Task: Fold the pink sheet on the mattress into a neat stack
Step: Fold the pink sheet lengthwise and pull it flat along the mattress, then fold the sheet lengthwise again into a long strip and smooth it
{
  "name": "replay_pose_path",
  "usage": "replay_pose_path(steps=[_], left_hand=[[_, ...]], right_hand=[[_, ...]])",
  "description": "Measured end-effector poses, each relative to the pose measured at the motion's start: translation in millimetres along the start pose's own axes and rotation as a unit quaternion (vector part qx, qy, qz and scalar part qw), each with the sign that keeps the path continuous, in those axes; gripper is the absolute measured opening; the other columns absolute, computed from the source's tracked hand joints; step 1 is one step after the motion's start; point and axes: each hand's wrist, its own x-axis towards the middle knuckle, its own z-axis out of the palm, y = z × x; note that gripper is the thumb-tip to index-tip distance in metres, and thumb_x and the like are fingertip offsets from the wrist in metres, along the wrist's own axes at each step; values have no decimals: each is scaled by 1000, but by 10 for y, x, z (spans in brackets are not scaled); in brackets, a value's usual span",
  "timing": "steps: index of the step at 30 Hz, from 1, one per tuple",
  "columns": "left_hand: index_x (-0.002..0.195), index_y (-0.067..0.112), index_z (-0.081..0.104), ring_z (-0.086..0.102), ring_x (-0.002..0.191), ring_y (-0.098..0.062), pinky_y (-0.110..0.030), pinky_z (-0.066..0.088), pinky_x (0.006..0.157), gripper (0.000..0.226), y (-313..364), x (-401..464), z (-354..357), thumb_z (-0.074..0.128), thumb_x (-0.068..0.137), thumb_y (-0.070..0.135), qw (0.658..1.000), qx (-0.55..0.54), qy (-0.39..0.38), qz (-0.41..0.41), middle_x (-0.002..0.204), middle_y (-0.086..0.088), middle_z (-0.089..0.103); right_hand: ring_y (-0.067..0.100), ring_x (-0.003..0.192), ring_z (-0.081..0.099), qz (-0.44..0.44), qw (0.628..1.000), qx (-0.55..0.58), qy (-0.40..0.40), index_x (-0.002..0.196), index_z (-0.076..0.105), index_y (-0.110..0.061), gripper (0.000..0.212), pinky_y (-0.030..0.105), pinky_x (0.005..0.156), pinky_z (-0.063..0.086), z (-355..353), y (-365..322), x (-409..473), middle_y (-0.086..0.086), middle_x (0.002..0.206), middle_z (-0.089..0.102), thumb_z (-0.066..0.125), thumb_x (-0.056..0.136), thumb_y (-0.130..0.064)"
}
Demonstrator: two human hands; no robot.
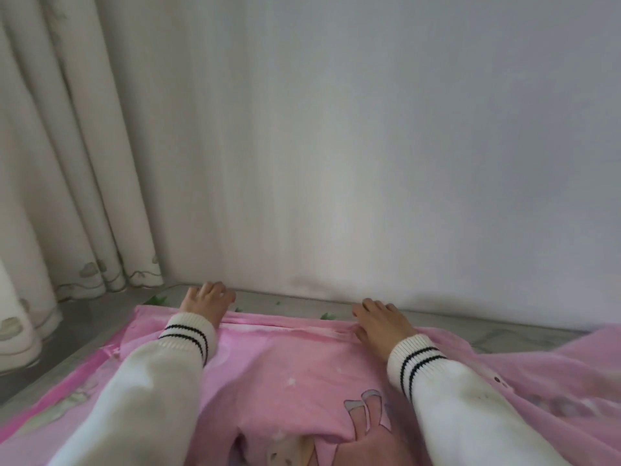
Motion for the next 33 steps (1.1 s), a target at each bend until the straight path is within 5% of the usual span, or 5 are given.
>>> replay_pose_path(steps=[11, 33], left_hand=[[128, 30, 44, 39, 131, -13, -29, 30, 105, 46, 297, -245, -738, 40, 89, 6, 992, -69, 101, 29, 138, 7, 43], [131, 25, 42, 35, 134, -16, -35, 21, 113, 49, 1962, -807, -1649, 40, 88, 1, 964, -125, 125, 197, 142, 3, 40]], right_hand=[[26, 115, 49, 7, 998, -18, 66, 126, 43, -12, 34, 37, 94, 36, -618, 163, -437, 9, 127, 50, 33, 98, -28], [26, 113, 51, 156, 986, -3, 62, 124, 43, -13, 32, 33, 83, 39, -1053, 1146, -1916, 6, 128, 51, 30, 100, -28]])
